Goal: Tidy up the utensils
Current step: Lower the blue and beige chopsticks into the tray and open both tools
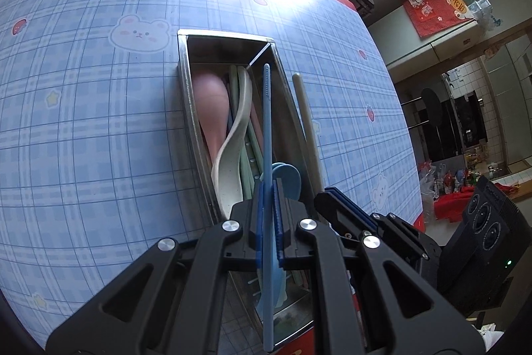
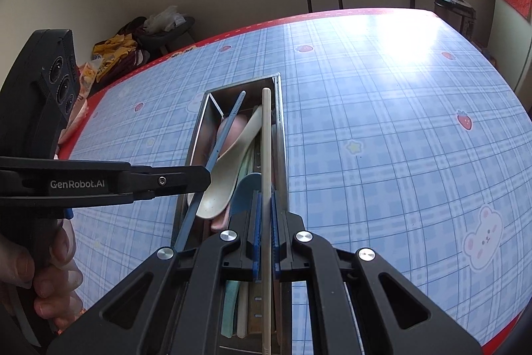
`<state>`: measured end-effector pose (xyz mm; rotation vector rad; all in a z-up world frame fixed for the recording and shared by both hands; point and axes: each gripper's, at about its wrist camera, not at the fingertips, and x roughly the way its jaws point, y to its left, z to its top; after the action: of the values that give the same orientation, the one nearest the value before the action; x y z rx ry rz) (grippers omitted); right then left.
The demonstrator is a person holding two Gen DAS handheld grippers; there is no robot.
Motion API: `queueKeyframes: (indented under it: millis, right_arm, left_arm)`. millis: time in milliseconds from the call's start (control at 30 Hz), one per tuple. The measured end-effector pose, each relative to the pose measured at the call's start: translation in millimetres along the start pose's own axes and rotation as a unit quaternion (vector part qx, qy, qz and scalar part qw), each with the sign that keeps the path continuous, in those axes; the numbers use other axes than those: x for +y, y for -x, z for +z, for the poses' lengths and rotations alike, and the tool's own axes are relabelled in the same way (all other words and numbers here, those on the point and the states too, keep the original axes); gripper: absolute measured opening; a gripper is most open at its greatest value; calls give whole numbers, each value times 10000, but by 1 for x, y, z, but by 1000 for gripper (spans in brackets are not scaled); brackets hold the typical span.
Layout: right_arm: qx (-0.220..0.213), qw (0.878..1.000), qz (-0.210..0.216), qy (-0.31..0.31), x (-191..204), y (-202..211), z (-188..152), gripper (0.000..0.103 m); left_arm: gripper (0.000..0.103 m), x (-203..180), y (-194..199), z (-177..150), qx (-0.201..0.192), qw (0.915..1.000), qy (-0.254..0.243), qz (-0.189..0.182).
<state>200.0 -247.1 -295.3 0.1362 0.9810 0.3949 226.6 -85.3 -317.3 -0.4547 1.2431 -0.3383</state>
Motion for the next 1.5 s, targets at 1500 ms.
queueKeyframes:
  millis: [1500]
  right_arm:
    - [-239,9988,-419,-1,-3,32,32,47]
  left_arm:
    - [17,-4,35,20,-472,9968,-551,332]
